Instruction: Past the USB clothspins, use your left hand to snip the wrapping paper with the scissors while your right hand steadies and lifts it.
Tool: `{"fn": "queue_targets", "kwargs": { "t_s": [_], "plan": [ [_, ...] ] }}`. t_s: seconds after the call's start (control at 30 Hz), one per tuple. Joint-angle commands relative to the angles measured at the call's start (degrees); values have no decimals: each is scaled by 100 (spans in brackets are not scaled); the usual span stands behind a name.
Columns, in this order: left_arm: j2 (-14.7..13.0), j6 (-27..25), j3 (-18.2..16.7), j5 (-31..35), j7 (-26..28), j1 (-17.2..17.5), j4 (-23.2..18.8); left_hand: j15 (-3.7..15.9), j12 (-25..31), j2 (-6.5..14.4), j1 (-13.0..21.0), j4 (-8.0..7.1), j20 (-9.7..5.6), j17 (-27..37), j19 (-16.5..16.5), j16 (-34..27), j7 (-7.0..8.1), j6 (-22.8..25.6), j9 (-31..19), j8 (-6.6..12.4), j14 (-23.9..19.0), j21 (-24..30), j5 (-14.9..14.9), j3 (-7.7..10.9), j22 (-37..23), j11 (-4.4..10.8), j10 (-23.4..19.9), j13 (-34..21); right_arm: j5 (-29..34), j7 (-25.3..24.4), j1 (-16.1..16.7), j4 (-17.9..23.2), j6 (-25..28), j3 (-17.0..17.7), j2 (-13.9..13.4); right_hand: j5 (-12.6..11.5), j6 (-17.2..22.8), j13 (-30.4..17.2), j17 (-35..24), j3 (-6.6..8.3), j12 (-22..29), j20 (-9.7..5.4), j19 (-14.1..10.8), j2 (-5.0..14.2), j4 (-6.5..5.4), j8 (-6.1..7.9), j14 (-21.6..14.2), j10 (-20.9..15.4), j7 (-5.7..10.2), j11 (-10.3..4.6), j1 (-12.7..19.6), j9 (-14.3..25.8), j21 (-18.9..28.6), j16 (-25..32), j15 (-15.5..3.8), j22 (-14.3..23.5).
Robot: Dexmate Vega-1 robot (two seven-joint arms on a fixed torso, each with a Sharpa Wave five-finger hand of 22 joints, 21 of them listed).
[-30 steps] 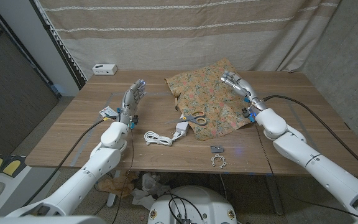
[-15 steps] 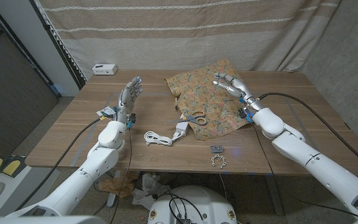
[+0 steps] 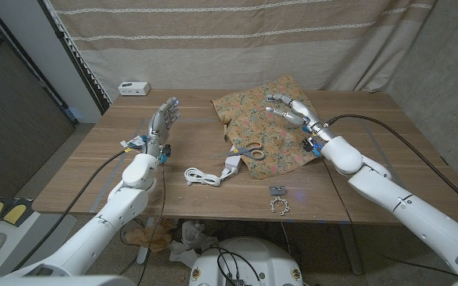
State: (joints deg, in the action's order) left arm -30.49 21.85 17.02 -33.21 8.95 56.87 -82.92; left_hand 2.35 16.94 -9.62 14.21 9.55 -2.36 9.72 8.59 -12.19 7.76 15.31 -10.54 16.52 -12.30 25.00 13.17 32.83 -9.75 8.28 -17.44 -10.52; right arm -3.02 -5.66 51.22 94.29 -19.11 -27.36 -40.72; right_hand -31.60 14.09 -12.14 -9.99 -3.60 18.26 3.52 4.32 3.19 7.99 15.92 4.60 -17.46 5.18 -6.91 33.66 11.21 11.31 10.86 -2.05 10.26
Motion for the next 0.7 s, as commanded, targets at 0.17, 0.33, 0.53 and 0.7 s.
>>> {"fn": "queue_targets", "kwargs": {
  "t_s": [0.17, 0.33, 0.53, 0.7],
  "plan": [
    [-119, -87, -109, -2, 111, 144, -216, 617, -255, 20, 123, -22, -230, 40, 81, 104, 54, -533, -20, -323, 96, -168, 72, -65, -12, -18, 322, -36, 745, -67, 229, 855, 492, 47, -411, -98, -58, -43, -22, 25, -5, -1, 276, 44, 34, -55, 227, 110, -3, 28, 175, 51, -65, -61, -83, 25],
    [-119, -58, -114, -6, 73, 137, -195, 612, -264, 22, 137, -24, -224, 39, 75, 113, 26, -404, -23, -294, 110, -211, 79, -77, -13, -36, 278, -37, 1014, -62, 254, 1029, 641, 23, -504, -104, -62, -47, -22, 26, 1, 17, 306, 47, 35, -59, 244, 96, 12, 29, 192, 55, -69, -60, -73, 25],
    [-102, -48, -96, -14, 31, 116, -138, 609, -261, 24, 143, -26, -223, 39, 79, 112, 37, -342, -23, -282, 103, -231, 81, -84, -14, -34, 235, -38, 855, 301, 227, 1239, 948, 23, -632, -113, -62, -54, -22, 26, 8, 41, 324, 51, 36, -62, 247, 79, -9, 50, 218, 62, -63, -51, -52, 26],
    [-18, 19, -86, -18, 39, 59, -33, 606, -263, 24, 147, -27, -217, 39, 81, 110, 38, -315, -24, -283, 94, -248, 84, -90, -14, -37, 211, -39, 1099, 375, 177, 1389, 1096, -35, -738, -124, -103, -66, -22, 25, 15, 60, 351, 56, 35, -81, 264, 68, -38, 83, 248, 71, -57, -46, -15, 28]
  ]
}}
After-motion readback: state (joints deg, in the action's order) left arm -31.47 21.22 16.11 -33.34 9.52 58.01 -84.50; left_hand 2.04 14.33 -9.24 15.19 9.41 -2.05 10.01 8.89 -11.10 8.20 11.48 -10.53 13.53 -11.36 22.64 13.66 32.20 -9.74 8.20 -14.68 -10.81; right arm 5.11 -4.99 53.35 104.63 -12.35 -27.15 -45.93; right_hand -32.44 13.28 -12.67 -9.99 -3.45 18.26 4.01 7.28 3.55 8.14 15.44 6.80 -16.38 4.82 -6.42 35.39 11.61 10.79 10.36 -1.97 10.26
